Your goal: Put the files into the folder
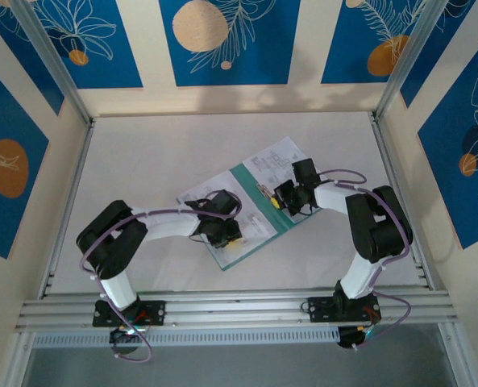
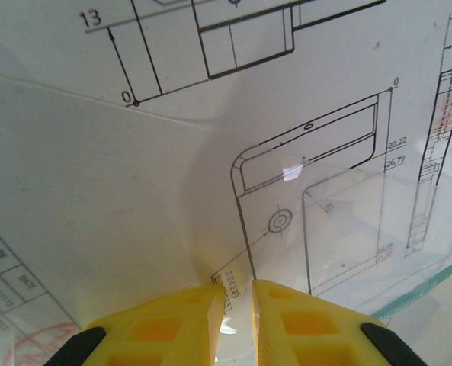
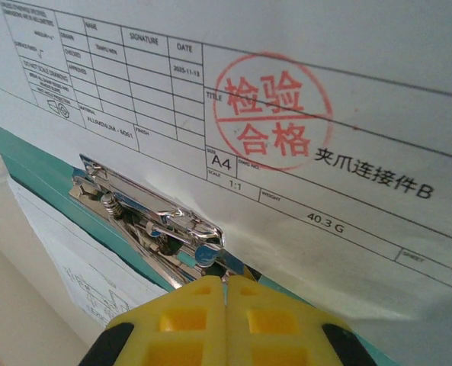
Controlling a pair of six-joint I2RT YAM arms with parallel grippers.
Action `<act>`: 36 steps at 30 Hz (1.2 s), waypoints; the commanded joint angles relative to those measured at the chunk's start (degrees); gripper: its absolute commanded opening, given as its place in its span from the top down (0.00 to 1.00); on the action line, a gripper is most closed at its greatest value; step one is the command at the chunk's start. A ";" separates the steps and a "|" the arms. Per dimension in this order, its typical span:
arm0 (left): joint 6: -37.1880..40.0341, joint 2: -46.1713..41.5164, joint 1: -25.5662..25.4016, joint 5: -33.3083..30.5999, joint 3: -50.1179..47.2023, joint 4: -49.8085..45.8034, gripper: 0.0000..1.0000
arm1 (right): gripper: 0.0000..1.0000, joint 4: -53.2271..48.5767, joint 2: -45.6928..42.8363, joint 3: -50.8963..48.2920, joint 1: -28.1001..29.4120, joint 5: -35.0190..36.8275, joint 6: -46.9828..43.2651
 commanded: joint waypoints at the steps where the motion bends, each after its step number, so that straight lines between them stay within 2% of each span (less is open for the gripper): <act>1: 0.45 0.10 0.89 -2.24 -3.00 -9.73 0.80 | 1.00 -9.28 6.16 -4.11 0.21 10.41 1.07; 16: 1.09 -1.22 3.06 -1.63 -5.25 -10.04 0.81 | 1.00 -8.48 6.47 -4.50 1.97 11.35 2.12; 23: 3.49 -1.03 4.36 -1.19 -5.70 -11.80 0.81 | 1.00 -11.01 2.87 -0.49 2.34 12.51 0.20; 30: 4.61 -1.12 4.32 -1.36 -4.89 -12.33 0.81 | 1.00 -13.02 4.68 4.59 3.35 12.09 -0.40; 36: 4.51 -1.88 4.36 -1.54 -5.60 -12.28 0.82 | 1.00 -13.88 5.55 4.30 3.42 12.86 -1.13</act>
